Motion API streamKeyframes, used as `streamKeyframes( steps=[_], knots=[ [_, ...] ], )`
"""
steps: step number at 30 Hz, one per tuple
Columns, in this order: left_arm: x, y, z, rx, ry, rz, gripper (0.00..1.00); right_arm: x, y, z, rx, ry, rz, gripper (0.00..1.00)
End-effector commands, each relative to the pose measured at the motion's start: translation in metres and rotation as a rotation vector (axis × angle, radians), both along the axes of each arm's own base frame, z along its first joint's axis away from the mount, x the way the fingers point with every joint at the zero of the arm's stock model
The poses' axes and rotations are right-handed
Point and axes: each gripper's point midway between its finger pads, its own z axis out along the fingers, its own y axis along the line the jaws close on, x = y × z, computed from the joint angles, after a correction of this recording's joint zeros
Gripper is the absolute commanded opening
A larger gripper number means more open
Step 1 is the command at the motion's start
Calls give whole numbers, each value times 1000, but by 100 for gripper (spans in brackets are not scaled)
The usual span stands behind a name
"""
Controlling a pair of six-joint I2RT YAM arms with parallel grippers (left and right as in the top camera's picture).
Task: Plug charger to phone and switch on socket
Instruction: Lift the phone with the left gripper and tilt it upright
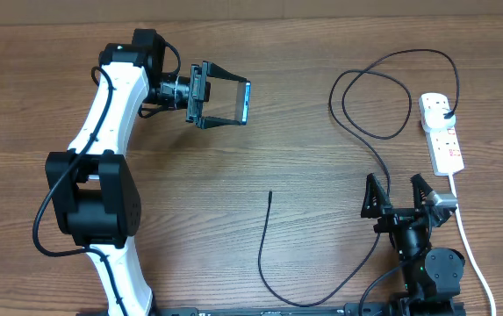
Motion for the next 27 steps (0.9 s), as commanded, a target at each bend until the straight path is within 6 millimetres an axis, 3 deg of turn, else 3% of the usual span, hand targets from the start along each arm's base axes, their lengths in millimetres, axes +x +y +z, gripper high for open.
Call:
streamKeyframes(
  steps=[1,27],
  knots=[
    [-3,0,33,-54,-54,2,4,0,-1,-1,-6,-6,-8,100],
    [-2,1,29,-34,-56,4,4,0,-1,-1,-6,-6,-8,100]
  ],
)
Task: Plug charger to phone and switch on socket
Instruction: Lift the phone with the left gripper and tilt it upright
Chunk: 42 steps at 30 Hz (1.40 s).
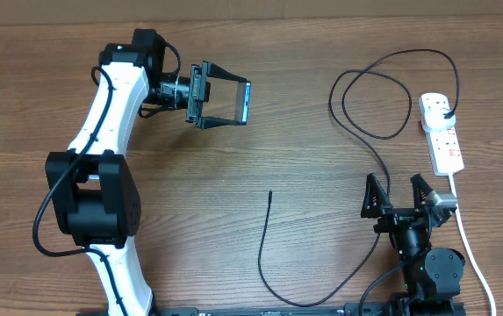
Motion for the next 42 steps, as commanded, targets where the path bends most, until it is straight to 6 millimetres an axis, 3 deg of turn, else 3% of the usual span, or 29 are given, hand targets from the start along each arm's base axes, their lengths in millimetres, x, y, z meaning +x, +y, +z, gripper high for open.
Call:
streamKeyframes(
  steps=[1,27,35,42],
  knots=[
    [-2,1,30,-37,-55,4,4,0,-1,-1,-7,-6,-7,100],
    [-2,1,29,-33,-55,4,4,0,-1,-1,-7,-6,-7,100],
    [-1,2,18,35,-60,8,4,0,-1,-1,-7,-6,-7,100],
    [2,11,-9,198,-71,19,4,0,-1,-1,-7,-6,-7,100]
  ],
)
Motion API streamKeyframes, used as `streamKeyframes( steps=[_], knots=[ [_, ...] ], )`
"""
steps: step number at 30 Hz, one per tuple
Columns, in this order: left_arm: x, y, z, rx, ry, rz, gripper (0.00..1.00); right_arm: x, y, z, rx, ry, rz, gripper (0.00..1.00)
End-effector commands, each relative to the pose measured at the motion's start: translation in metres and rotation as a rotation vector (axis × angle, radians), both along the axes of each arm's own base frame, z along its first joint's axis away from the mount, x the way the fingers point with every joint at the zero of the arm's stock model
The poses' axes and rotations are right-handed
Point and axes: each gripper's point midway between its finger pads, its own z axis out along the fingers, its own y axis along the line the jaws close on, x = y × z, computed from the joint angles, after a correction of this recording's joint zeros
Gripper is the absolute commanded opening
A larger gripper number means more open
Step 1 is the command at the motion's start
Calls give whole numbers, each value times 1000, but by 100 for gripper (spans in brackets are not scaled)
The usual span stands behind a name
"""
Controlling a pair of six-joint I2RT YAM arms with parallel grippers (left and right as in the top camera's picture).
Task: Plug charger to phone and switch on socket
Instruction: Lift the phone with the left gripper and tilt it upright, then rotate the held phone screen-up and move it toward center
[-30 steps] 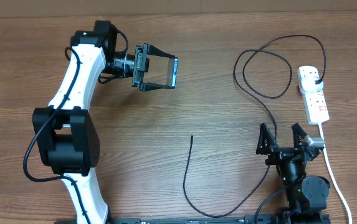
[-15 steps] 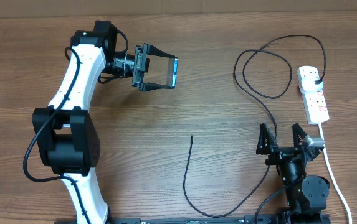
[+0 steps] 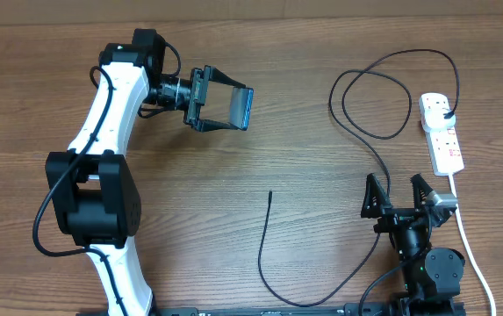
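Observation:
My left gripper hangs above the table's back left, shut on the phone, which sits edge-on between the fingertips with its blue-grey face partly turned to the camera. The black charger cable lies on the table; its free tip rests near the centre, well in front of and to the right of the phone. From there the cable curves along the front edge, then loops up to the plug in the white socket strip at the right. My right gripper stands open near the front right, holding nothing.
The strip's white lead runs down the right side past my right arm. The cable's big loop lies left of the strip. The table's far edge runs just behind my left arm.
The phone in my left gripper has turned, showing more of its blue-grey face than the thin edge seen before. The right arm and cable have not moved.
At both earlier moments my left gripper held the phone edge-on above the back left, unmoved, with the right gripper open at the front right. By now only the wrist has rolled, turning the phone.

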Motion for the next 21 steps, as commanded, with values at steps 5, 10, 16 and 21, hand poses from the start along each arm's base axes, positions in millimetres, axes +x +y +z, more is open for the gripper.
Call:
streamKeyframes(
  steps=[5,10,16,21],
  knots=[
    [4,19,-14,247,-75,22,4,0,-1,-1,-7,-6,-7,100],
    [6,33,-34,392,-79,29,4,0,-1,-1,-7,-6,-7,100],
    [1,51,-58,593,-70,14,4,0,-1,-1,-7,-6,-7,100],
    [-4,58,-71,727,-78,-15,4,0,-1,-1,-7,-6,-7,100]
  ],
)
